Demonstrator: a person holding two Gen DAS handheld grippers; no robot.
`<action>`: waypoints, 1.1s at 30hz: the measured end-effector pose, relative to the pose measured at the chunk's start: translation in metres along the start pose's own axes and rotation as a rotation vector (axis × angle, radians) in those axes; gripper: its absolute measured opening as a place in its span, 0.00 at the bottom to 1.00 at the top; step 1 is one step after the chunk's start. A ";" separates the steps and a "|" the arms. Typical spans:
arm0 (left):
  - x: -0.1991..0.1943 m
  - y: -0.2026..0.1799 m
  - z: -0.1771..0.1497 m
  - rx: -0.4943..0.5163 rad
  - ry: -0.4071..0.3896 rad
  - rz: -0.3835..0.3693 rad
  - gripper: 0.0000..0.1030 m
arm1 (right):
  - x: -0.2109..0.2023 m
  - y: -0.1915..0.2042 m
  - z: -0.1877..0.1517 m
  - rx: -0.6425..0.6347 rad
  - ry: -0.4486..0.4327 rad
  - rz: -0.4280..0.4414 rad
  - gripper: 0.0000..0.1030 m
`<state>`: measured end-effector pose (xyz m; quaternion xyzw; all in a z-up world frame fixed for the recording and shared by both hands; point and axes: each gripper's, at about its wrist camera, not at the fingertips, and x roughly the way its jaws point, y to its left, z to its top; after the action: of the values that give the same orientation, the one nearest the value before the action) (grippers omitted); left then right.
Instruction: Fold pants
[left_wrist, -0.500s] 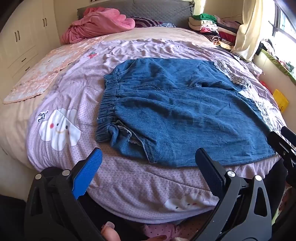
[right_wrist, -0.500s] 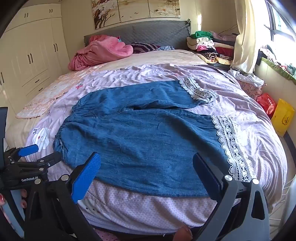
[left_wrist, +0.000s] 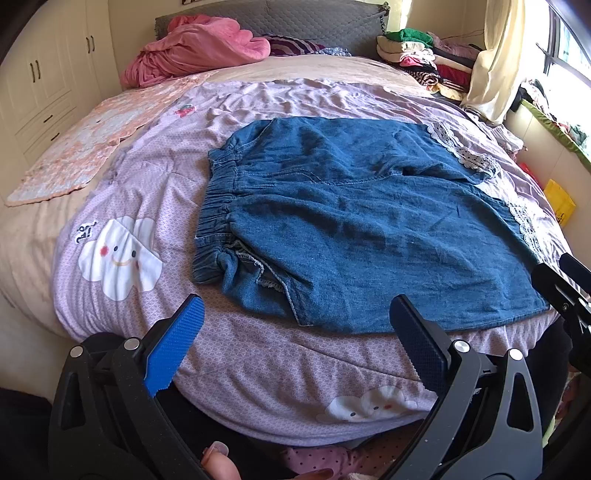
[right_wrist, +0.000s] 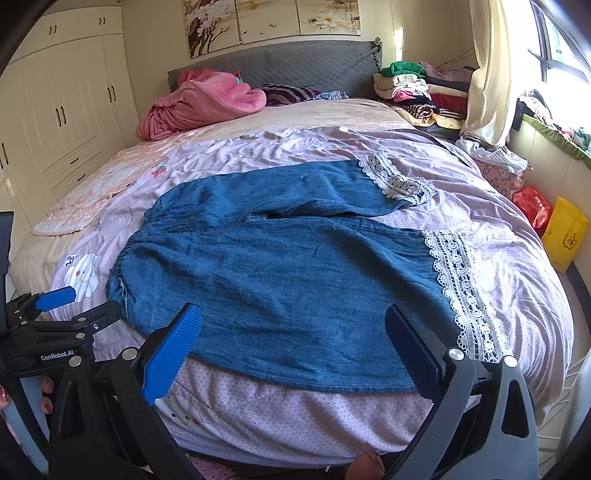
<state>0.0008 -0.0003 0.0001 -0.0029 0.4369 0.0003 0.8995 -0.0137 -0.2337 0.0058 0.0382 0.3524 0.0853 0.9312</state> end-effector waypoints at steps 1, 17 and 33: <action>0.000 0.000 0.000 0.000 0.000 0.000 0.92 | 0.000 0.000 0.000 -0.001 0.000 0.002 0.96; -0.001 0.004 0.006 -0.001 -0.010 0.007 0.92 | 0.003 -0.001 0.001 0.005 0.008 0.010 0.96; 0.016 0.006 0.025 0.042 -0.028 0.017 0.92 | 0.031 0.000 0.033 -0.028 0.056 0.103 0.96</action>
<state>0.0309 0.0057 0.0029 0.0198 0.4244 -0.0013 0.9053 0.0315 -0.2283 0.0105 0.0406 0.3747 0.1390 0.9158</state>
